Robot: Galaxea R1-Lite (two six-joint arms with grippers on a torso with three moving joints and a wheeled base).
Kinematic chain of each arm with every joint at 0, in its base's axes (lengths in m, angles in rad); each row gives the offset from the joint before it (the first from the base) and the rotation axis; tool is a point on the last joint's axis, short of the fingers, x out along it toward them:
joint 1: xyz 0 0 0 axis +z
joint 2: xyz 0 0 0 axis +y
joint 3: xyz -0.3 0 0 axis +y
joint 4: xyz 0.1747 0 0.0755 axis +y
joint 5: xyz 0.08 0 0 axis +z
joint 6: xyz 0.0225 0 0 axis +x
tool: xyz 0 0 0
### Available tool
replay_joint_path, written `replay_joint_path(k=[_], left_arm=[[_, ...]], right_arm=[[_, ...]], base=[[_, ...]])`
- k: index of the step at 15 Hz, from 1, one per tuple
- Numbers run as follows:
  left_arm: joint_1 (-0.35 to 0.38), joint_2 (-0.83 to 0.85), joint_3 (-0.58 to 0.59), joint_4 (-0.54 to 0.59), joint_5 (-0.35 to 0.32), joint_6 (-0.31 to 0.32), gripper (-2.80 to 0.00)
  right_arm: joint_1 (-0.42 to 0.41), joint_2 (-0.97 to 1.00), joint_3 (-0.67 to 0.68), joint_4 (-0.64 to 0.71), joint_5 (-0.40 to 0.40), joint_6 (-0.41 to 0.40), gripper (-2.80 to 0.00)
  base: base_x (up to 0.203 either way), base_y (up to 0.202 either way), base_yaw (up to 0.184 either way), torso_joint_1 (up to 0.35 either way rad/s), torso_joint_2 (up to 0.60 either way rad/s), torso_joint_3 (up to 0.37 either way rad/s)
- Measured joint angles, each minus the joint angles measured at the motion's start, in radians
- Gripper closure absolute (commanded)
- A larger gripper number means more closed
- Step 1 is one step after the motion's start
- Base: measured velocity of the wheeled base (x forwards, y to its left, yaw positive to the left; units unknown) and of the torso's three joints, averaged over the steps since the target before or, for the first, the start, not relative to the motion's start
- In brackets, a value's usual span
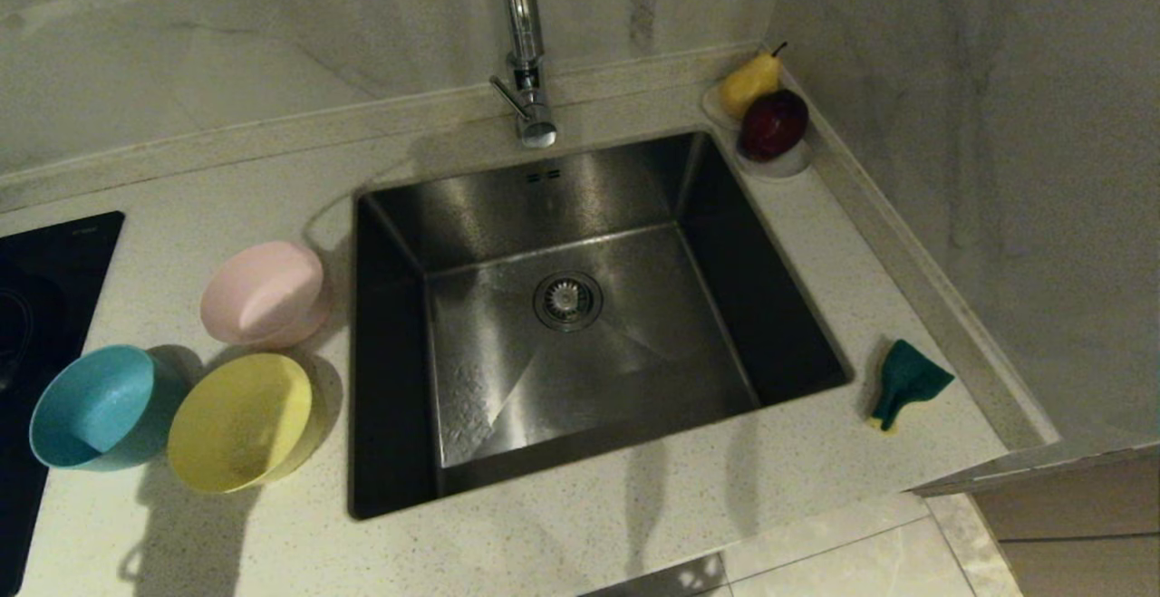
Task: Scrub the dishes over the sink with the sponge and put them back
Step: Squeeze it onto the sponge
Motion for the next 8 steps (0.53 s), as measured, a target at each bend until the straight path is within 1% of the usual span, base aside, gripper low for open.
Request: replay_joint_path(k=[3,5,6,8], left_arm=[[-0.066,0.084,-0.018,-0.165,0.038,0.056,0.0],[-0.113,0.126,-0.019,-0.248,0.093,0.081,0.0],[-0.137,0.143,-0.02,-0.27,0.122,0.093,0.0],[-0.178,0.172,-0.02,-0.278,0.144,0.106,0.0]], right_arm=[[0.0,0.0,0.0,0.0,0.0,0.0,0.0],[0.0,0.0,0.0,0.0,0.0,0.0,0.0],[0.0,0.0,0.0,0.0,0.0,0.0,0.0],[0.0,0.0,0.0,0.0,0.0,0.0,0.0]], base=[[0.0,0.0,0.0,0.0,0.0,0.0],[0.0,0.0,0.0,0.0,0.0,0.0],[0.0,0.0,0.0,0.0,0.0,0.0],[0.0,0.0,0.0,0.0,0.0,0.0]])
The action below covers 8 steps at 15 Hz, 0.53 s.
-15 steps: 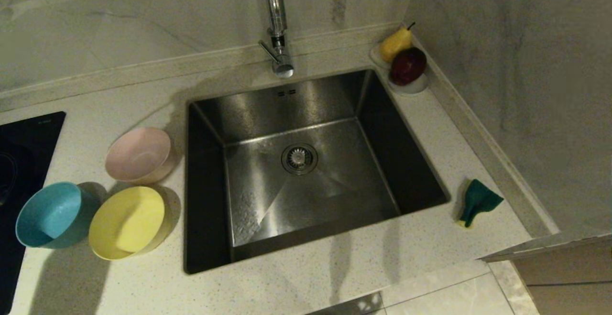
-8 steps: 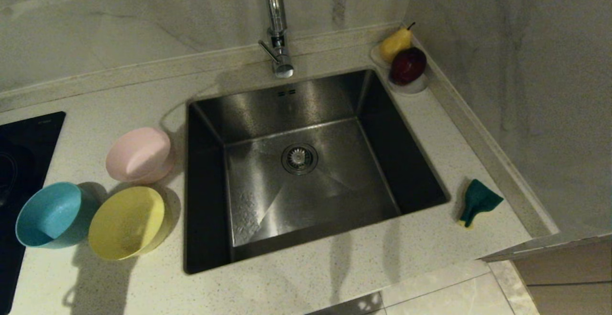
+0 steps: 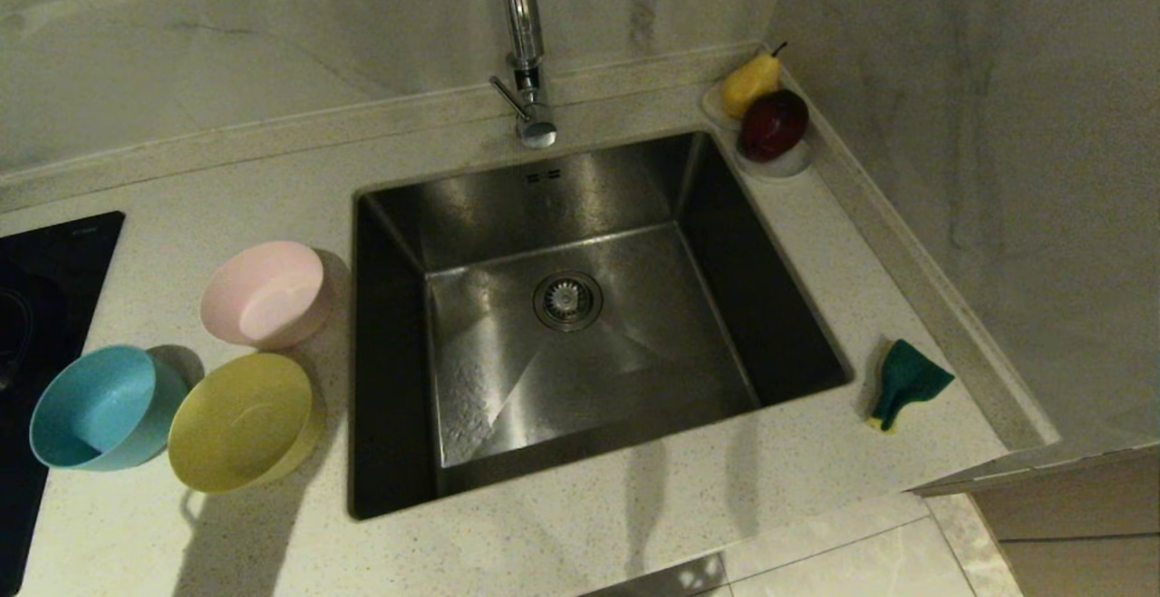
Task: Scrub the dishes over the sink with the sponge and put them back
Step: Squeeze it onto the sponge
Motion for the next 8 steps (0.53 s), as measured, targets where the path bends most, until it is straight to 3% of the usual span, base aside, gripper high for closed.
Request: replay_joint_path(k=[8], left_arm=[[-0.176,0.133,0.0,-0.097,0.139,0.086,0.0]], right_arm=[[0.0,0.0,0.0,0.0,0.0,0.0,0.0]], base=[[0.0,0.0,0.0,0.0,0.0,0.0]])
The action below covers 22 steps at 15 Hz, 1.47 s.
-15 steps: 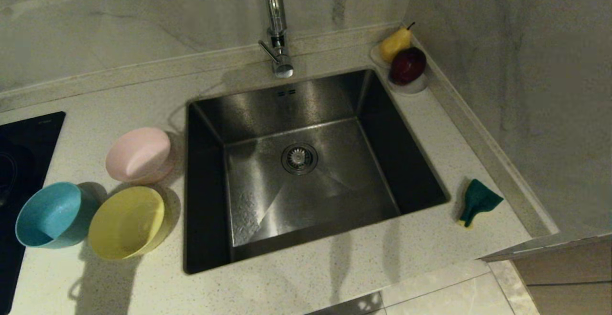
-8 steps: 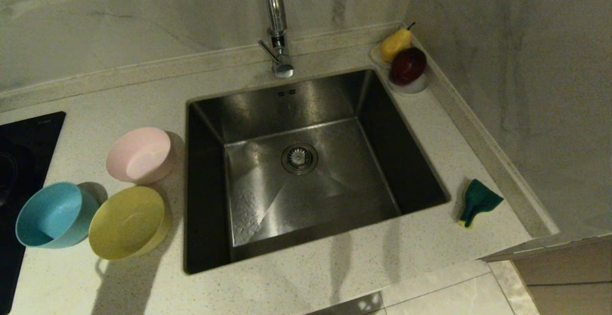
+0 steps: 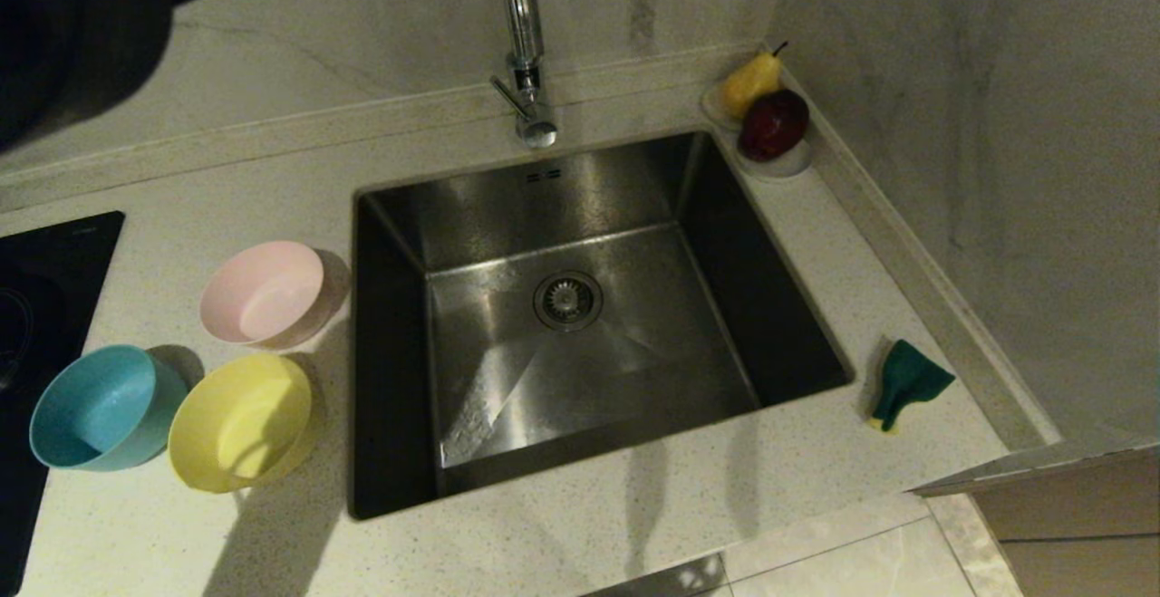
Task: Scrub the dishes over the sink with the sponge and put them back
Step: Squeeze it onto the sponge
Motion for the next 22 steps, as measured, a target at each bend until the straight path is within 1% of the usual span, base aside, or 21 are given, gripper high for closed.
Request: replay_joint_path(k=[5,10,14,16,18,21,22], left_arm=[[-0.042,0.095,0.005,-0.018,0.06,0.006,0.0],[-0.074,0.199,0.009,-0.019,0.087,0.013,0.0],[-0.083,0.267,0.048,-0.018,0.09,0.02,0.0],[-0.086,0.289,0.089,-0.016,0.092,0.031,0.0],[-0.086,0.311,0.12,-0.01,0.113,0.041,0.0],[-0.083,0.347,0.136,-0.011,0.127,0.096,0.0],[-0.081,0.358,0.139,-0.01,0.134,0.103,0.0]], right_arm=[[0.0,0.0,0.0,0.0,0.0,0.0,0.0],[0.0,0.0,0.0,0.0,0.0,0.0,0.0],[0.0,0.0,0.0,0.0,0.0,0.0,0.0],[0.0,0.0,0.0,0.0,0.0,0.0,0.0],[0.0,0.0,0.0,0.0,0.0,0.0,0.0],[-0.001,0.0,0.0,0.0,0.0,0.0,0.0],[-0.001,0.0,0.0,0.0,0.0,0.0,0.0]], base=[[0.0,0.0,0.0,0.0,0.0,0.0],[0.0,0.0,0.0,0.0,0.0,0.0],[0.0,0.0,0.0,0.0,0.0,0.0],[0.0,0.0,0.0,0.0,0.0,0.0],[0.0,0.0,0.0,0.0,0.0,0.0],[0.0,0.0,0.0,0.0,0.0,0.0],[0.0,0.0,0.0,0.0,0.0,0.0]])
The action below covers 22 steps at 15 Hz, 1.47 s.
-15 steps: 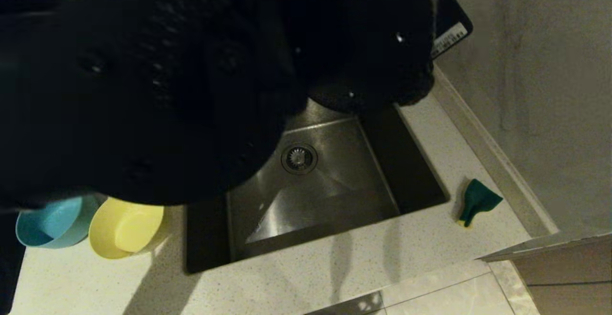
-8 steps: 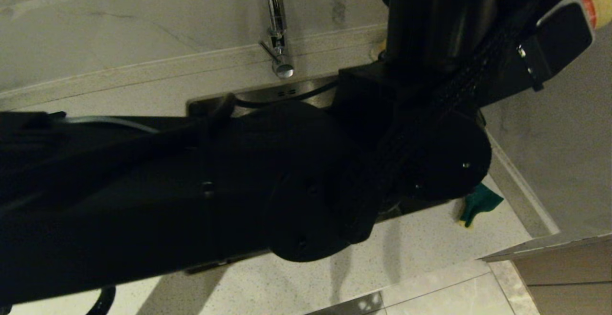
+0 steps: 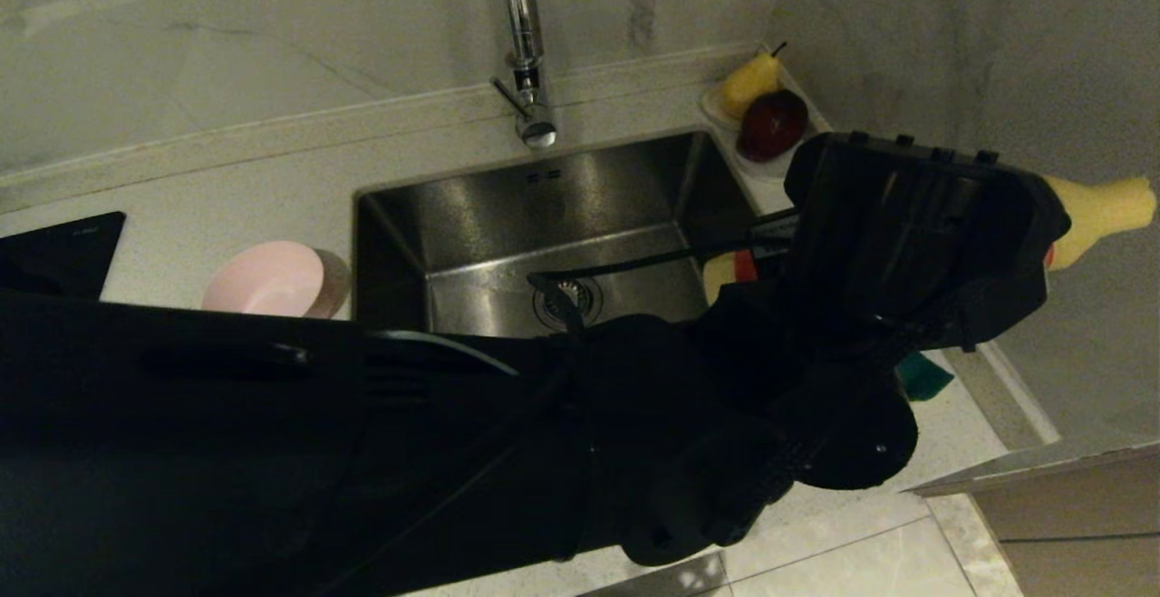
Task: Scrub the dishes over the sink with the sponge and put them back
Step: Squeeze it onto the sponge
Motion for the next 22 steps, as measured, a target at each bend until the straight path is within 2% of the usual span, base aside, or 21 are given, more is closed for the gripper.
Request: replay_joint_path(k=[5,7,9,12,16,20,22], left_arm=[[0.008,0.041,0.06,0.0,0.079,0.019,0.0],[0.012,0.048,0.094,0.0,0.105,0.064,0.0],[0.014,0.06,0.102,-0.005,0.133,0.079,0.0],[0.014,0.073,0.102,-0.003,0.146,0.127,0.0],[0.014,0.096,0.092,-0.002,0.24,0.158,0.0],[0.011,0.112,0.077,-0.01,0.25,0.287,0.0],[0.007,0.122,0.061,-0.012,0.248,0.326,0.0]], right_arm=[[0.001,0.0,0.0,0.0,0.0,0.0,0.0],[0.001,0.0,0.0,0.0,0.0,0.0,0.0],[0.001,0.0,0.0,0.0,0.0,0.0,0.0],[0.001,0.0,0.0,0.0,0.0,0.0,0.0],[0.001,0.0,0.0,0.0,0.0,0.0,0.0],[0.001,0.0,0.0,0.0,0.0,0.0,0.0],[0.001,0.0,0.0,0.0,0.0,0.0,0.0]], base=[[0.0,0.0,0.0,0.0,0.0,0.0],[0.0,0.0,0.0,0.0,0.0,0.0],[0.0,0.0,0.0,0.0,0.0,0.0],[0.0,0.0,0.0,0.0,0.0,0.0],[0.0,0.0,0.0,0.0,0.0,0.0],[0.0,0.0,0.0,0.0,0.0,0.0],[0.0,0.0,0.0,0.0,0.0,0.0]])
